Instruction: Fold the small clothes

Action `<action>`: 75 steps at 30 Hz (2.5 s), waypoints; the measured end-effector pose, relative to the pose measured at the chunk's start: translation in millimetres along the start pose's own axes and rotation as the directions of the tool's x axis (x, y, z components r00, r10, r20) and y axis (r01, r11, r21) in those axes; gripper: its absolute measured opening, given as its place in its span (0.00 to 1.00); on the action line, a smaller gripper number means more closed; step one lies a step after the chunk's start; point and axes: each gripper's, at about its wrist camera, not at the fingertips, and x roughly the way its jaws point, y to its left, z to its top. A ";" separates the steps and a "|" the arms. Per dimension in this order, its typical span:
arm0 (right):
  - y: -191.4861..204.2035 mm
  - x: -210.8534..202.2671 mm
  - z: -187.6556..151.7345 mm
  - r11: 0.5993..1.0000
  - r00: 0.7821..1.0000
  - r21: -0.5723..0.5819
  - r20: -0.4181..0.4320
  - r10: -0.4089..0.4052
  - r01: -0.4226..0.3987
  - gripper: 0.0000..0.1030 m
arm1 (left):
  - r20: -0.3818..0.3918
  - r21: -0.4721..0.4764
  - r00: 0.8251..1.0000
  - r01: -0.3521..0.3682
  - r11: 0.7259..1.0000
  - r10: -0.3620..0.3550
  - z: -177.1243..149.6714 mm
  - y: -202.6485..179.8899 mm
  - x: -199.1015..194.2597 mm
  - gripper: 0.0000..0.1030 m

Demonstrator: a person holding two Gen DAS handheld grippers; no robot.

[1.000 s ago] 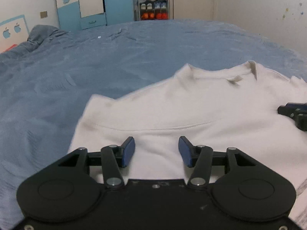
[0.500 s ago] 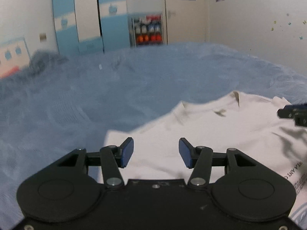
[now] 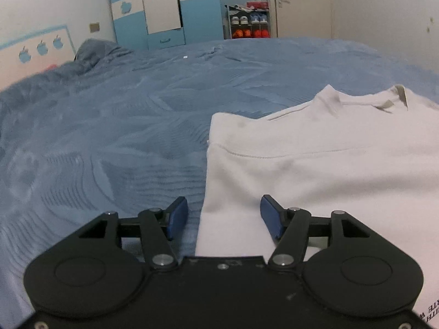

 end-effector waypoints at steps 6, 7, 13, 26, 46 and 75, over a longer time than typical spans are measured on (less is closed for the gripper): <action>-36.6 -57.5 26.0 0.995 0.993 0.048 0.075 -0.092 0.089 0.49 | -0.003 0.030 1.000 0.002 1.000 -0.001 35.8 -2.2 -35.6 0.58; -46.0 -71.9 30.7 0.996 0.993 0.043 0.081 -0.081 0.078 0.62 | 0.014 0.019 1.000 0.021 1.000 -0.022 42.0 -0.4 -52.5 0.58; -97.7 -126.9 1.7 0.980 0.997 0.192 -0.052 0.058 -0.047 0.72 | 0.044 0.081 0.997 0.063 0.995 -0.067 57.6 -9.6 -108.0 0.58; -86.4 -106.3 -66.2 0.889 0.974 0.448 -0.142 0.175 -0.094 0.74 | 0.002 0.198 1.000 0.004 0.980 -0.004 36.2 -38.3 -119.7 0.58; -75.6 -66.6 -42.9 0.839 0.966 0.544 -0.203 0.159 -0.023 0.40 | -0.059 0.171 0.998 -0.003 0.985 0.014 13.6 -25.3 -105.0 0.58; 139.0 -95.4 111.5 0.916 0.914 0.065 -0.068 0.401 -0.397 0.10 | -0.084 0.031 0.996 0.000 1.000 0.003 23.9 14.1 -65.7 0.58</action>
